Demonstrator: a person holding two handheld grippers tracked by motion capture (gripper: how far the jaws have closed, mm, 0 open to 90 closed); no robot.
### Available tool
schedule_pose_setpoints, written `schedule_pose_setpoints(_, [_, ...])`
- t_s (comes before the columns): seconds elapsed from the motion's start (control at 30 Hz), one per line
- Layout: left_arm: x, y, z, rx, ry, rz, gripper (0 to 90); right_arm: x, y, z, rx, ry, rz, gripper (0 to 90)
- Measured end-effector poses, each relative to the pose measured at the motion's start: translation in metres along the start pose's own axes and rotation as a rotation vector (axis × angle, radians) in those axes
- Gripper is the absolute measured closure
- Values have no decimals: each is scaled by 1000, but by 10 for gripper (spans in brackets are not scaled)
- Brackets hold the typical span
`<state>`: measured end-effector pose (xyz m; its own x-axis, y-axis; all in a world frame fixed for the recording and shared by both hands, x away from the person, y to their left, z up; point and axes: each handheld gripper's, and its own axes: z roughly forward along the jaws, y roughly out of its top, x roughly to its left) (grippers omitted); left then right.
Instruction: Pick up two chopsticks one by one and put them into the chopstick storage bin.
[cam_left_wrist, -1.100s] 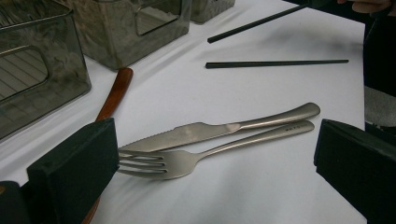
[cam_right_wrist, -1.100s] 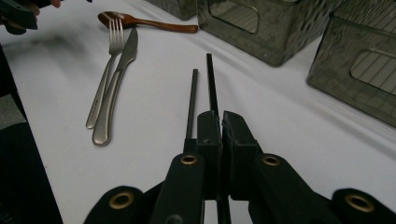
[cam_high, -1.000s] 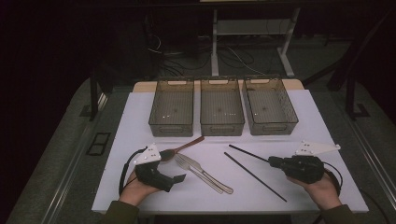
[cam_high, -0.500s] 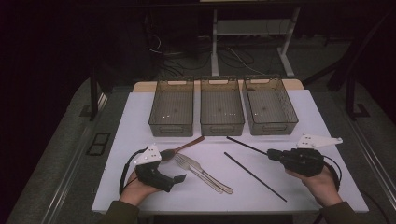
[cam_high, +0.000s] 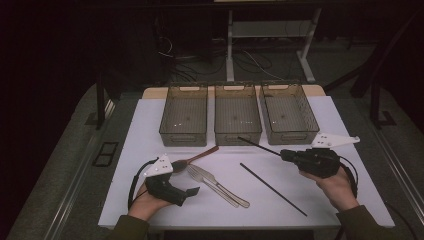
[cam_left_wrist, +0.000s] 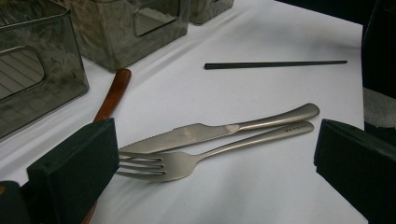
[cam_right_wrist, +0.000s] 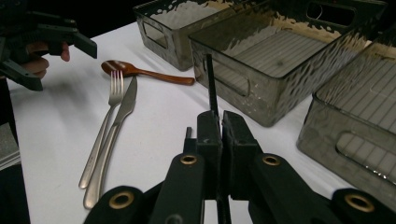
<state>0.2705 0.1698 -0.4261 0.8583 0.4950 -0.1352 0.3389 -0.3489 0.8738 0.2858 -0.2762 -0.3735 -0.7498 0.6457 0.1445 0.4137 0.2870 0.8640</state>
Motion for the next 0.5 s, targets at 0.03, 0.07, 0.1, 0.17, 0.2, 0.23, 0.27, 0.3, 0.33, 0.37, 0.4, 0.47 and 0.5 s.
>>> schedule_pose_setpoints(0.03, [0, 0, 0, 1, 1, 0, 0, 0, 1, 1, -1, -2, -1, 852])
schedule_pose_setpoints(0.07, [0, 0, 0, 2, 1, 1, 0, 0, 4, 2, -4, -2, -5, 851])
schedule_pose_setpoints(0.1, [0, 0, 0, 2, 1, 1, 0, 0, 5, 3, -5, -2, -4, 851])
schedule_pose_setpoints(0.17, [0, 0, 0, 0, 1, 0, 0, -1, 13, 8, -11, 0, -12, 851])
schedule_pose_setpoints(0.2, [0, 0, 0, -1, 1, -1, 0, -1, 13, 8, -11, 0, -12, 851])
schedule_pose_setpoints(0.23, [0, 0, 0, -2, 2, -1, 0, -1, 14, 10, -9, -1, -16, 851])
schedule_pose_setpoints(0.27, [0, 0, 0, -2, 3, 1, 0, -2, 19, 13, -11, -2, -25, 851])
schedule_pose_setpoints(0.3, [0, 0, 0, -2, 4, 1, 0, -2, 21, 15, -10, -4, -24, 851])
schedule_pose_setpoints(0.33, [0, 0, 0, -2, 4, 2, 0, -2, 21, 15, -10, -4, -24, 851])
schedule_pose_setpoints(0.37, [0, 0, 0, -3, 5, 2, 0, -3, 24, 19, -12, -1, -30, 851])
schedule_pose_setpoints(0.4, [0, 0, 0, -4, 5, 0, 0, -3, 26, 21, -9, -3, -29, 851])
schedule_pose_setpoints(0.47, [0, 0, -1, -5, 6, -1, 0, -4, 27, 23, -9, -4, -30, 851])
schedule_pose_setpoints(0.5, [0, 0, -1, -5, 6, -1, 0, -5, 30, 26, -9, -3, -31, 851])
